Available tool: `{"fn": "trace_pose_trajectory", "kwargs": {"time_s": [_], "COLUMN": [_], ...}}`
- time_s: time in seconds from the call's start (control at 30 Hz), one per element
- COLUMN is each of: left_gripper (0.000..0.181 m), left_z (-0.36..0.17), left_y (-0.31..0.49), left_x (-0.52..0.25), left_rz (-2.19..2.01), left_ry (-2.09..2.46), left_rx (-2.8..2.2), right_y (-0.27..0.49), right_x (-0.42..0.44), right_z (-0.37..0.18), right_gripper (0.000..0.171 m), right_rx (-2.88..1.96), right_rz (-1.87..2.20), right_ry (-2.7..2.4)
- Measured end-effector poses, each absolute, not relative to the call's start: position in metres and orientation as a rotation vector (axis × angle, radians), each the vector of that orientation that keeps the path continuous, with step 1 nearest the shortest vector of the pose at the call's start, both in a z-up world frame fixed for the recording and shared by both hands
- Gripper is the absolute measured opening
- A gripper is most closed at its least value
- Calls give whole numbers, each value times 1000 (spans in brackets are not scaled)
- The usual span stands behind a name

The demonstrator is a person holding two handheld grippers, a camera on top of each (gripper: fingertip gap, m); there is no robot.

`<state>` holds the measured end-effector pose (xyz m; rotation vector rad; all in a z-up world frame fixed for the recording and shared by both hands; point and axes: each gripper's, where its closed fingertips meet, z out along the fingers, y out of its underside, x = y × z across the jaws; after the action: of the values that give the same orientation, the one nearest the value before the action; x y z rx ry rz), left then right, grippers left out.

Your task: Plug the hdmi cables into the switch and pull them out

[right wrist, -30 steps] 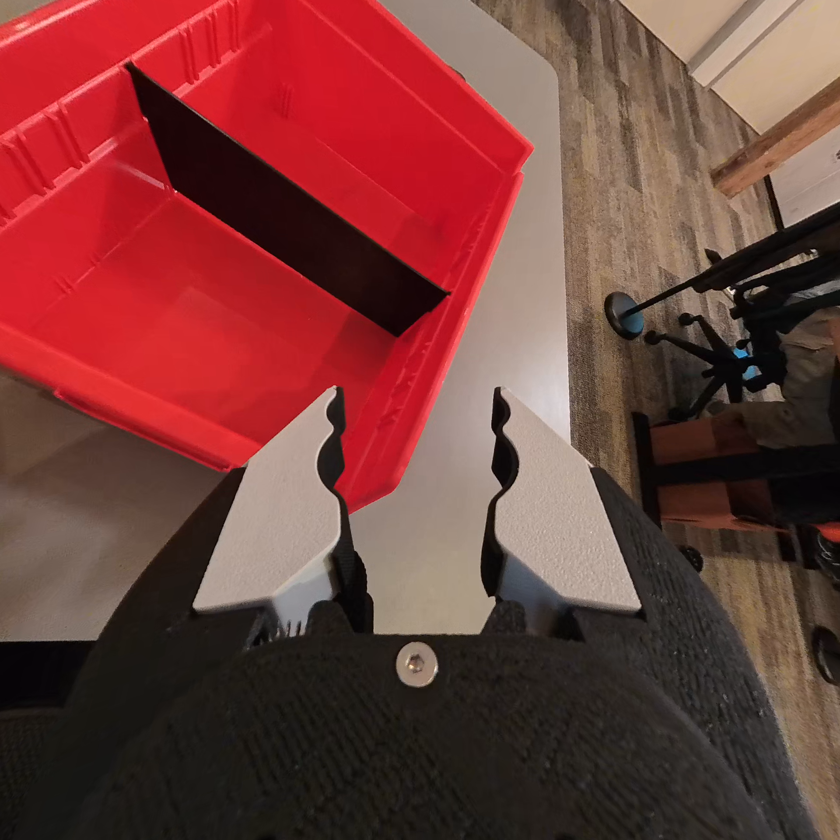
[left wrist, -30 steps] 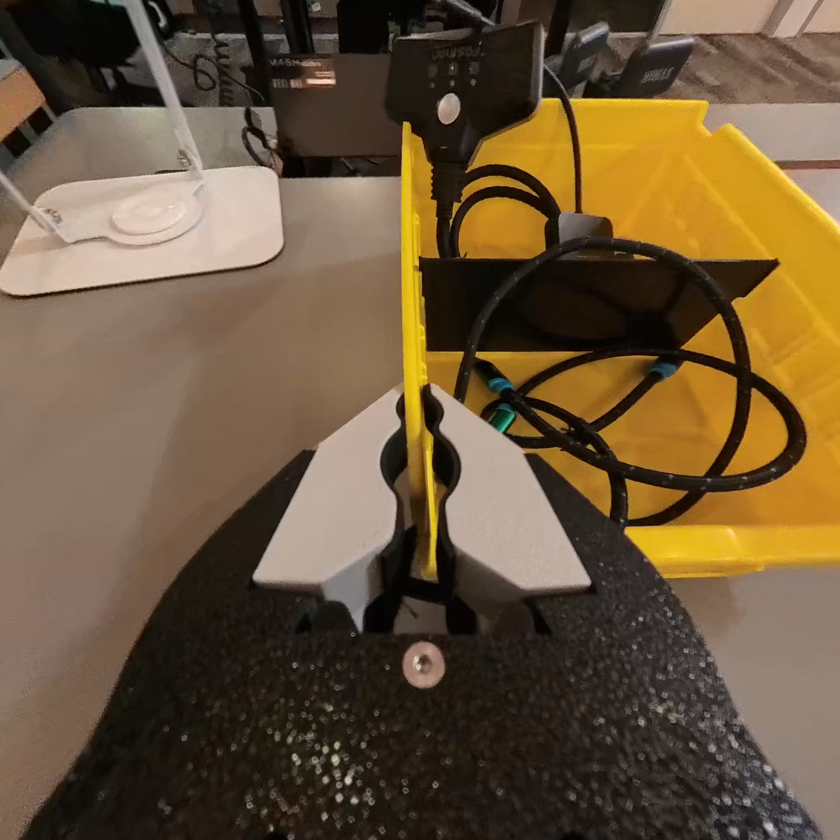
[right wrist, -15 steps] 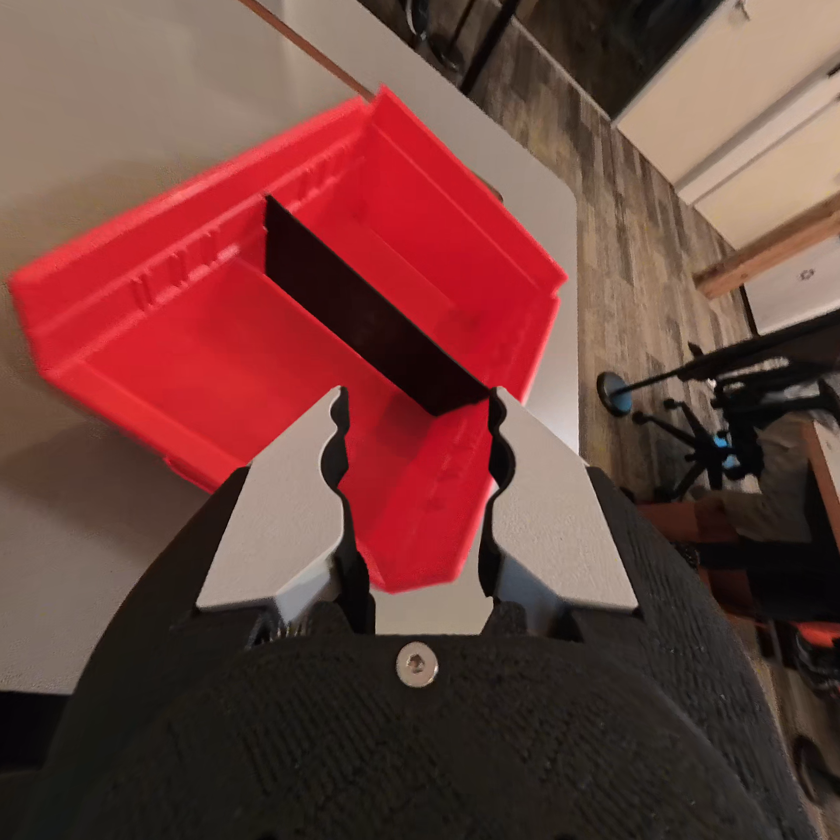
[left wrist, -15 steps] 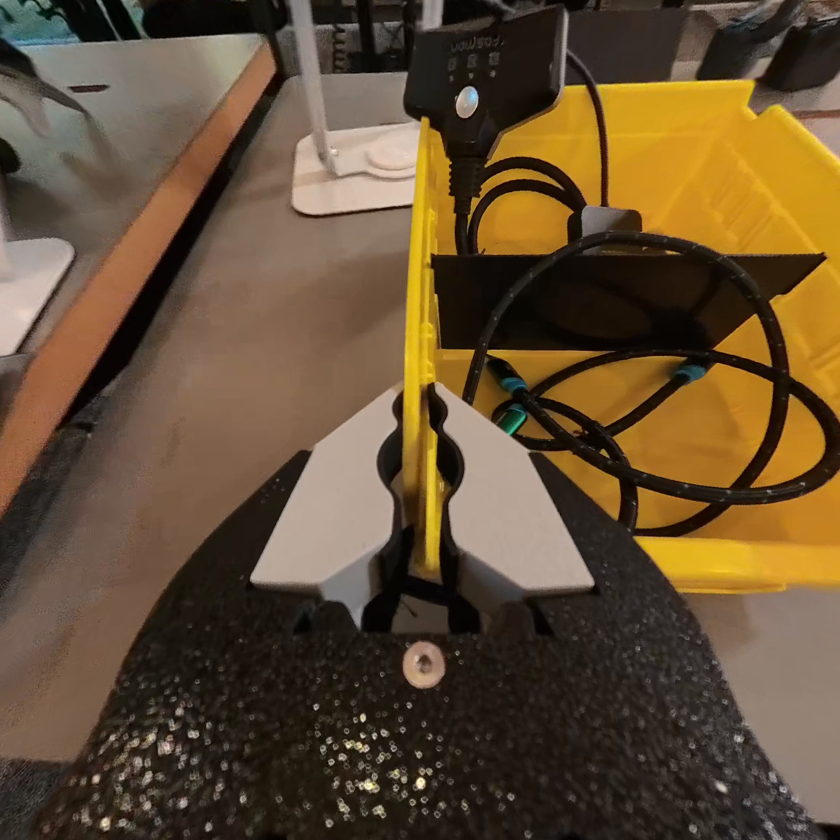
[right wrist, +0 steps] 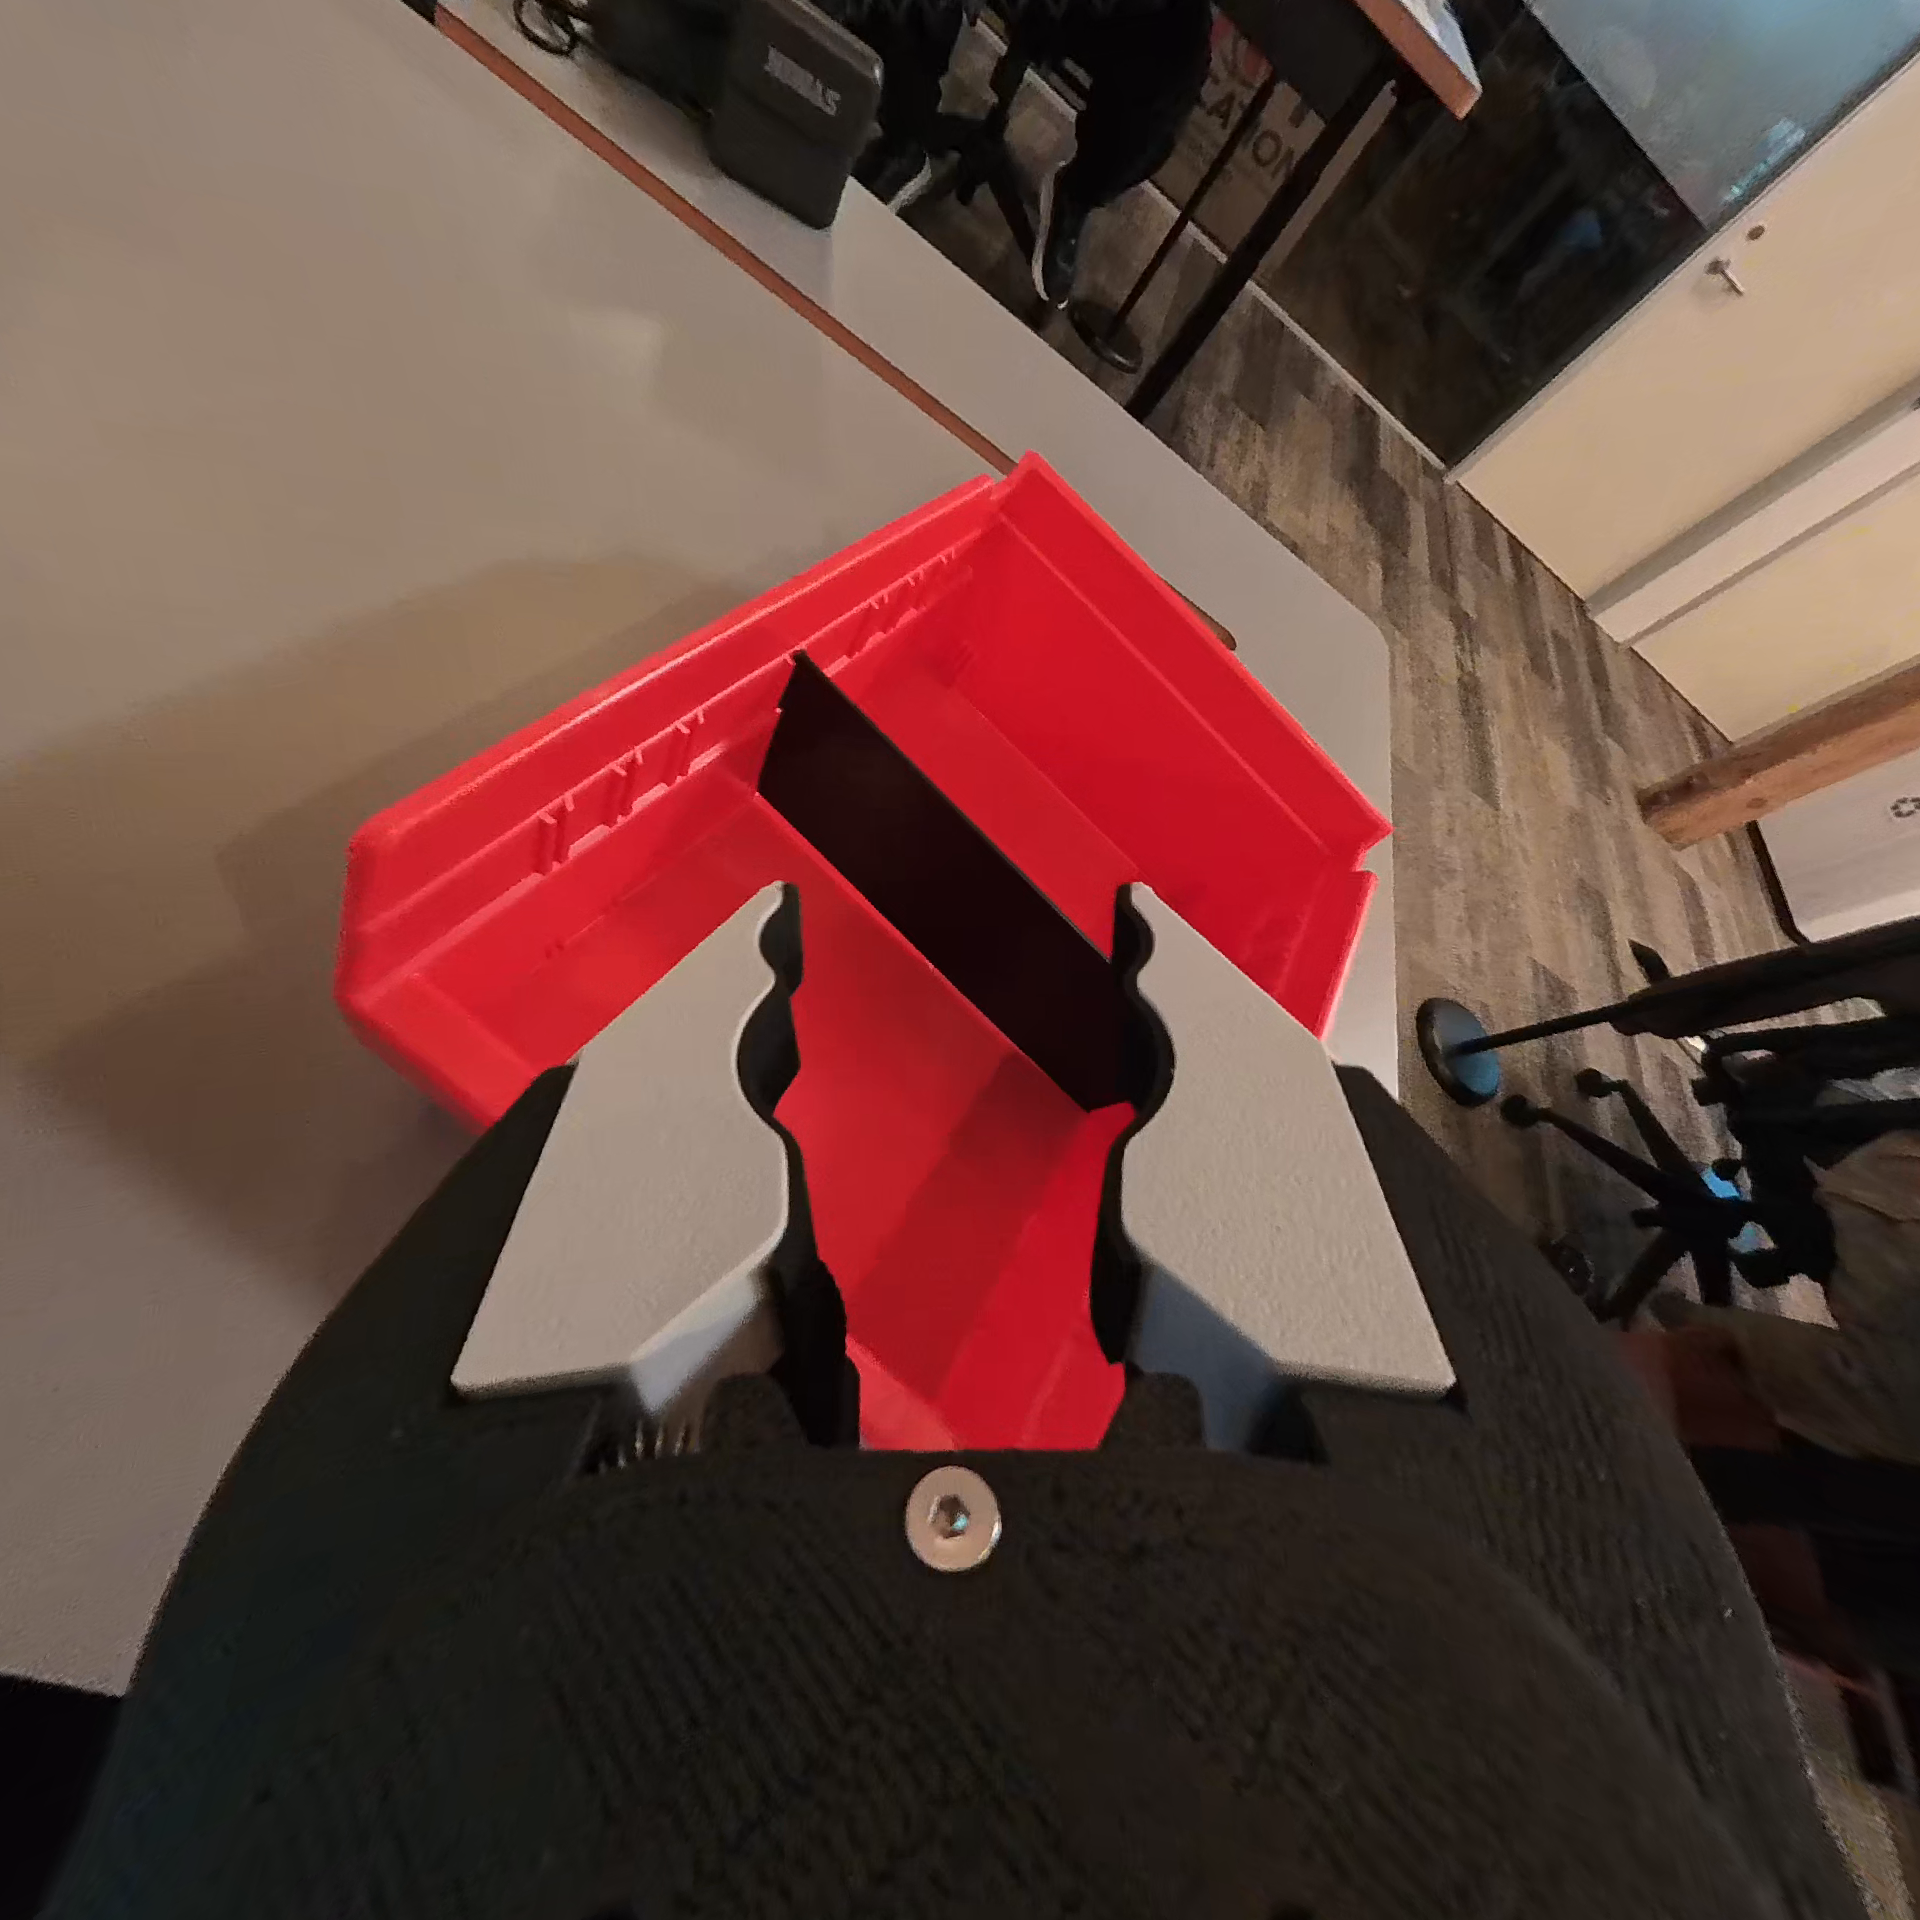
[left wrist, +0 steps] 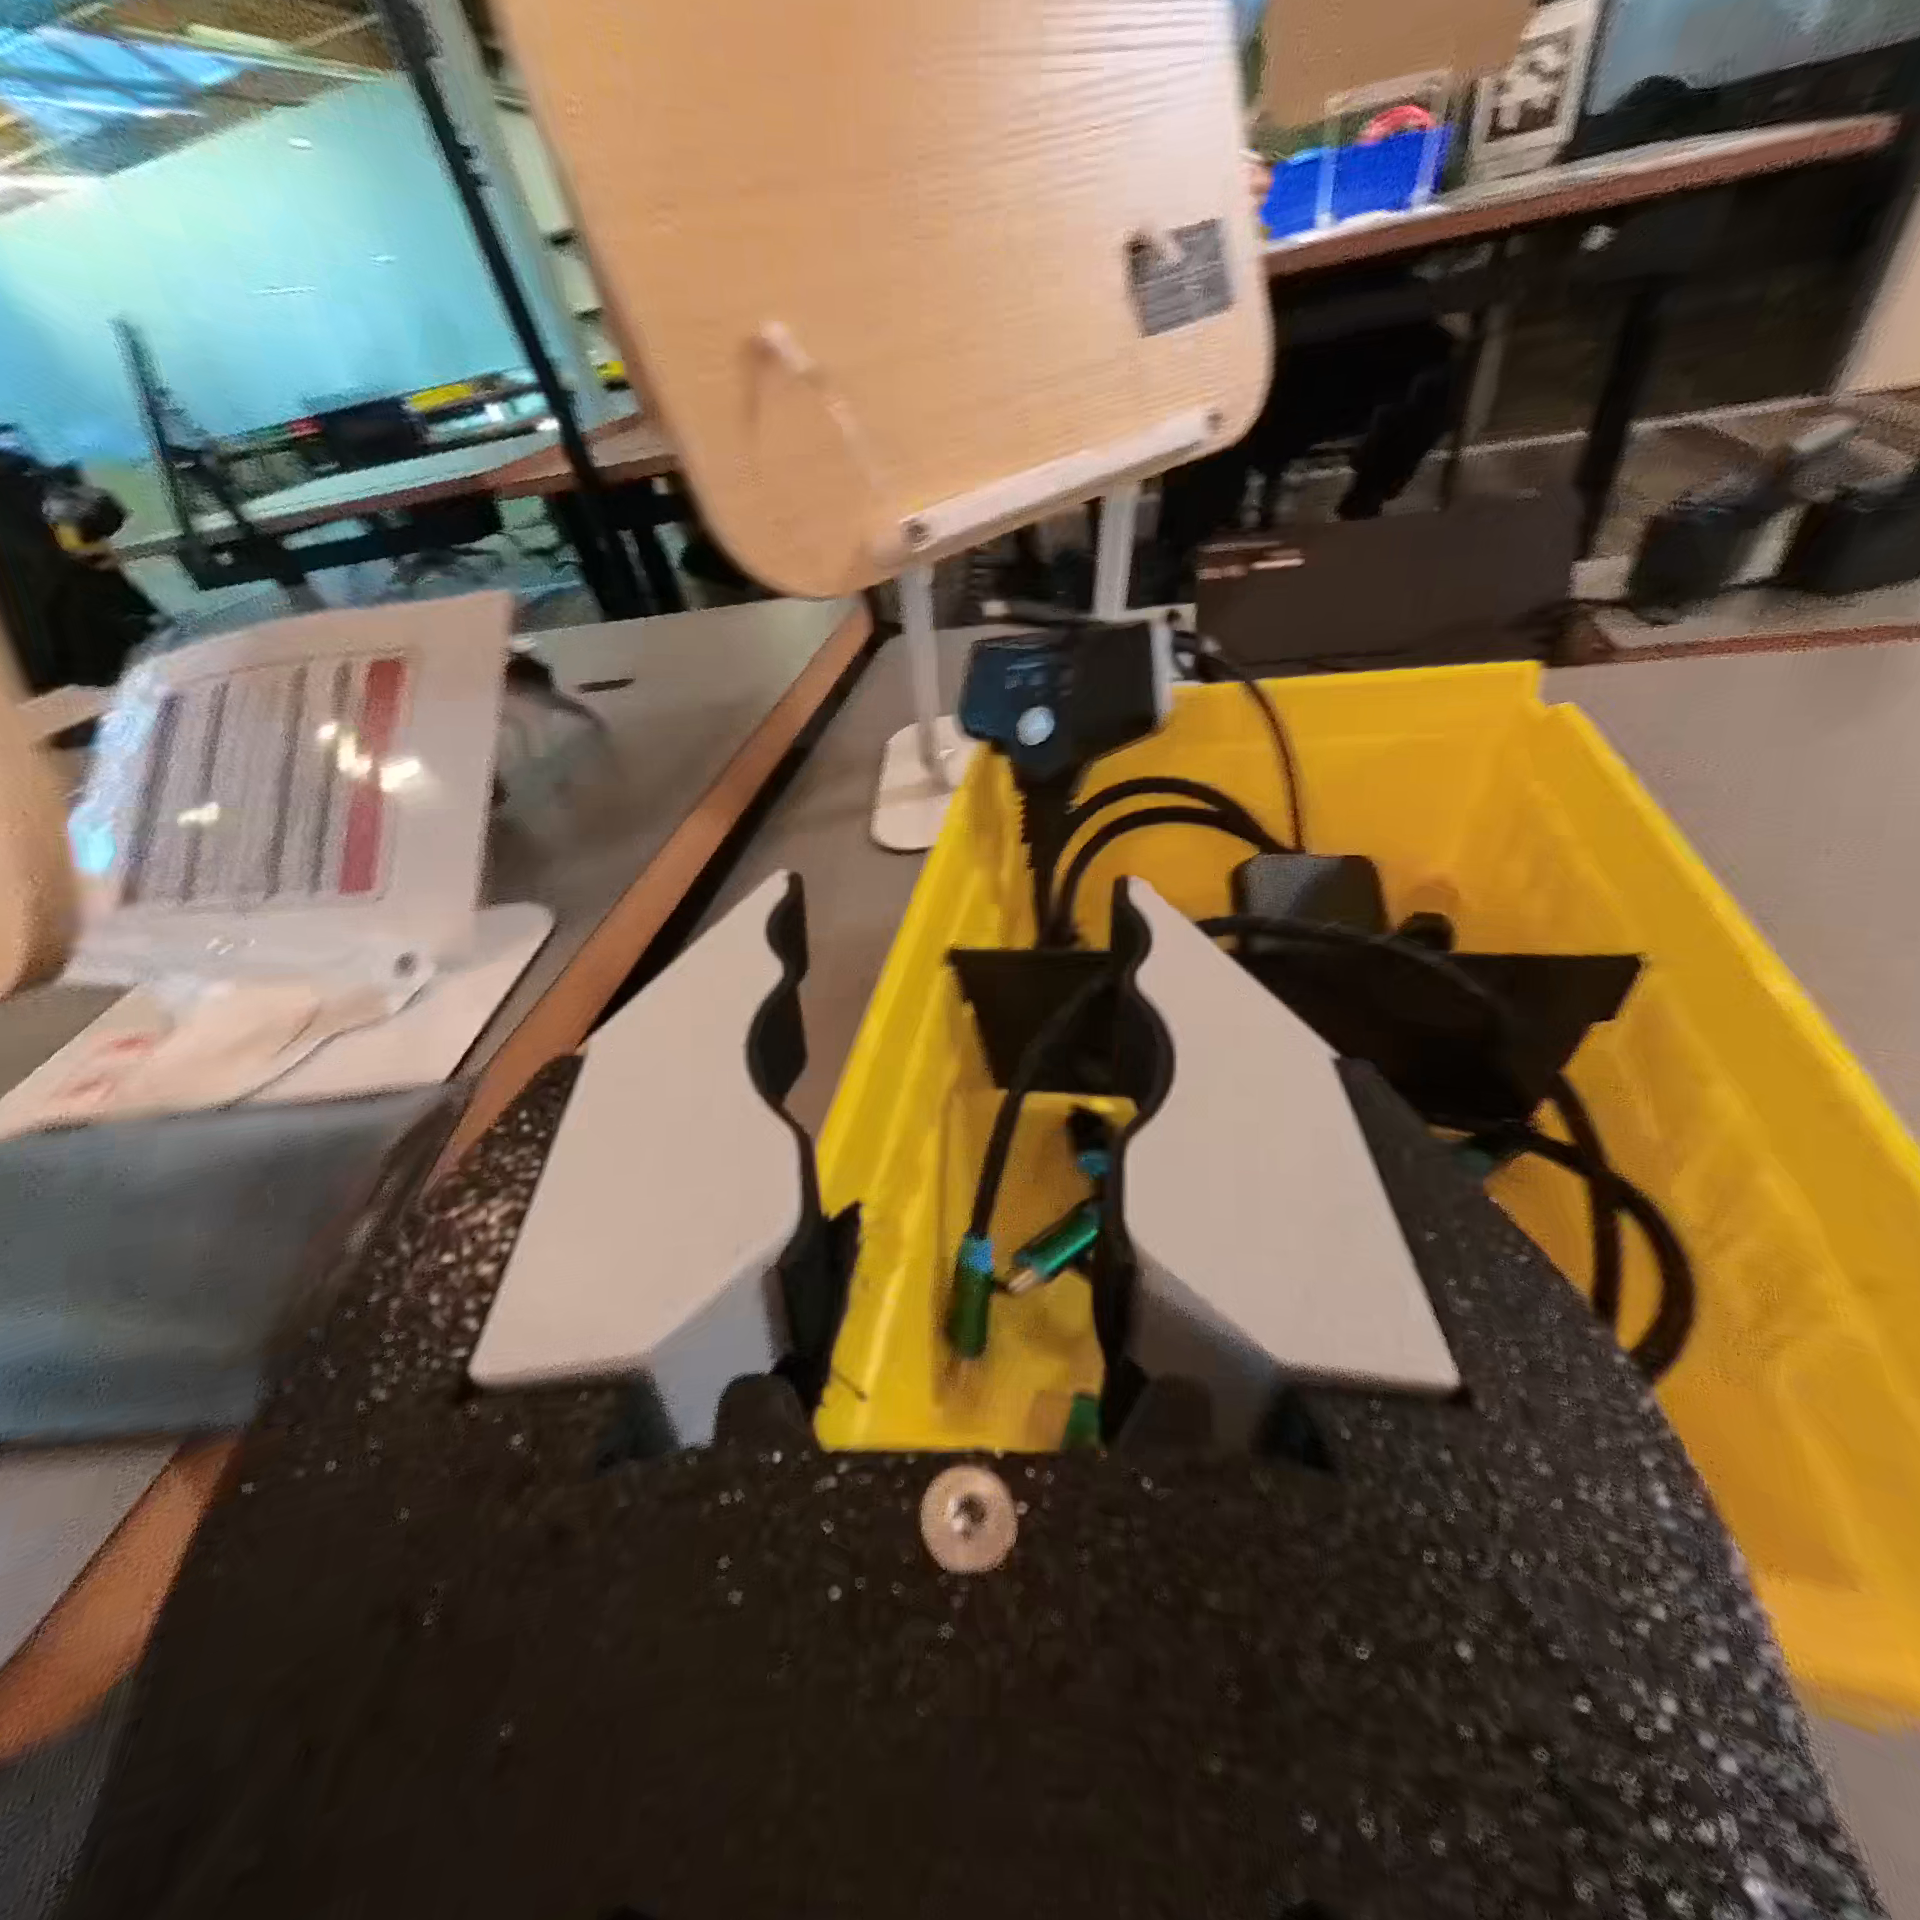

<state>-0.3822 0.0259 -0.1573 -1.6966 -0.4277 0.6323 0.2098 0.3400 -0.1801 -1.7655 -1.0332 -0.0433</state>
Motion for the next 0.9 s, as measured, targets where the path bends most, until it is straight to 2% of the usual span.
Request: {"fn": "trace_pose_trajectory", "kwargs": {"time_s": [0.13,0.27,0.33,0.5,0.6,0.73,0.9], "left_gripper": [78,77,77,94,97,89,46], "left_z": [-165,-182,-184,-195,-204,-214,-203], "left_y": [82,138,152,183,194,199,196], "left_x": [-376,-364,-379,-418,-439,-460,-468], "left_rz": [592,484,561,699,808,927,1043], "left_ry": [-321,-192,-214,-282,-302,-300,-262], "left_rx": [-1869,-1993,-2025,-2095,-2140,-2186,-2104], "right_y": [342,342,342,344,344,345,346], "right_x": [213,215,215,217,217,218,220], "right_z": [-182,-182,-181,-182,-183,-183,-184], "right_gripper": [59,59,59,59,59,59,59], "right_rx": [-1765,-1763,-1758,-1760,-1760,-1760,-1766], "right_rz": [-47,-48,-42,-36,-38,-37,-37], "right_ry": [-1037,-1042,-1037,-1036,-1040,-1039,-1035]}}
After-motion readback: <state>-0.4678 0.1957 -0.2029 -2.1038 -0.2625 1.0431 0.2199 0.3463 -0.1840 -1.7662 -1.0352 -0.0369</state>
